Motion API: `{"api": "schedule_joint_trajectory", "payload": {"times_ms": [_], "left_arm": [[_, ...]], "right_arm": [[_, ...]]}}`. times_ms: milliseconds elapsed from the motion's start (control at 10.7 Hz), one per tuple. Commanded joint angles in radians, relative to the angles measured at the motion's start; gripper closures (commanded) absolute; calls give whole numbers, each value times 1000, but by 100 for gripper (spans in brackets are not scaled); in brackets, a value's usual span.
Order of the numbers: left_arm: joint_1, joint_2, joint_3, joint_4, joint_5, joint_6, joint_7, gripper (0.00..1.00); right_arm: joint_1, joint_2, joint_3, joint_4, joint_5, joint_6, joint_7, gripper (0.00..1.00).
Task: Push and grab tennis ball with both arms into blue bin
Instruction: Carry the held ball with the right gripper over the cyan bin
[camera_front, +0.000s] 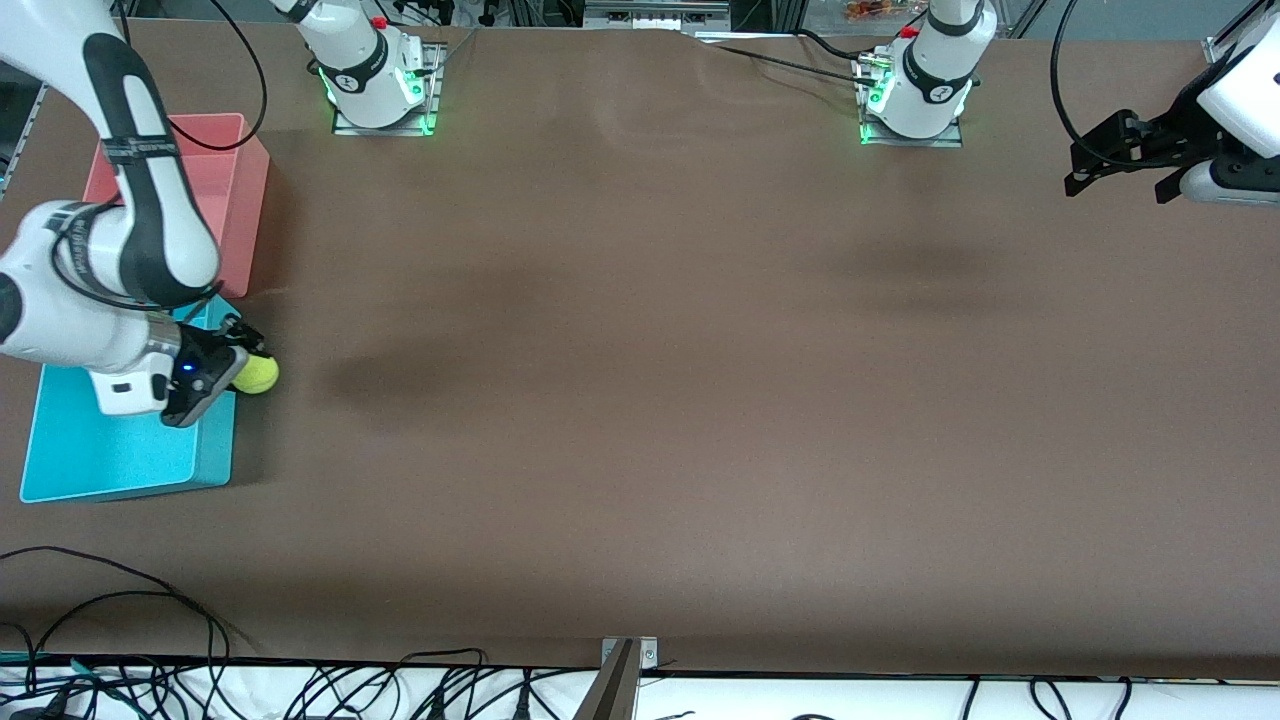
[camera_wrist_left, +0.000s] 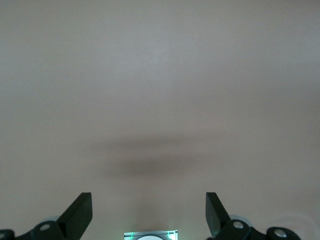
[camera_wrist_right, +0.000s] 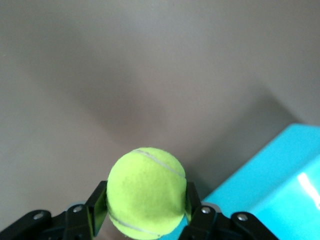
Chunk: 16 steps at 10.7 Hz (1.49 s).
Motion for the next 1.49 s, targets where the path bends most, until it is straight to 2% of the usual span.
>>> {"api": "schedule_joint_trajectory", "payload": {"times_ms": [0, 187, 373, 653, 933, 1026, 1213, 1399], "left_arm": [[-75, 27, 70, 32, -17, -18, -16, 0], [-86, 27, 72, 32, -16, -17, -16, 0], [-104, 27, 84, 32, -8, -15, -16, 0], [-77, 40, 81, 31, -4, -10, -2, 0], [-22, 47, 52, 34, 12, -10, 54, 0], [-18, 49, 47, 35, 21, -10, 84, 0], [-17, 49, 46, 34, 21, -10, 87, 0], [-23, 61, 47, 41, 21, -13, 84, 0]], "right_arm": [[-11, -59, -122, 52, 7, -153, -105, 69], [-12, -48, -195, 52, 10, -126, -180, 69], [-15, -34, -237, 41, 10, -81, -245, 69], [-41, 59, -246, 23, 11, 49, -263, 68], [-78, 102, -246, 21, 24, 141, -282, 68], [-78, 107, -245, 17, 24, 144, -274, 65], [-78, 124, -242, 15, 25, 148, -271, 52], [-75, 139, -240, 15, 45, 149, -270, 45]]}}
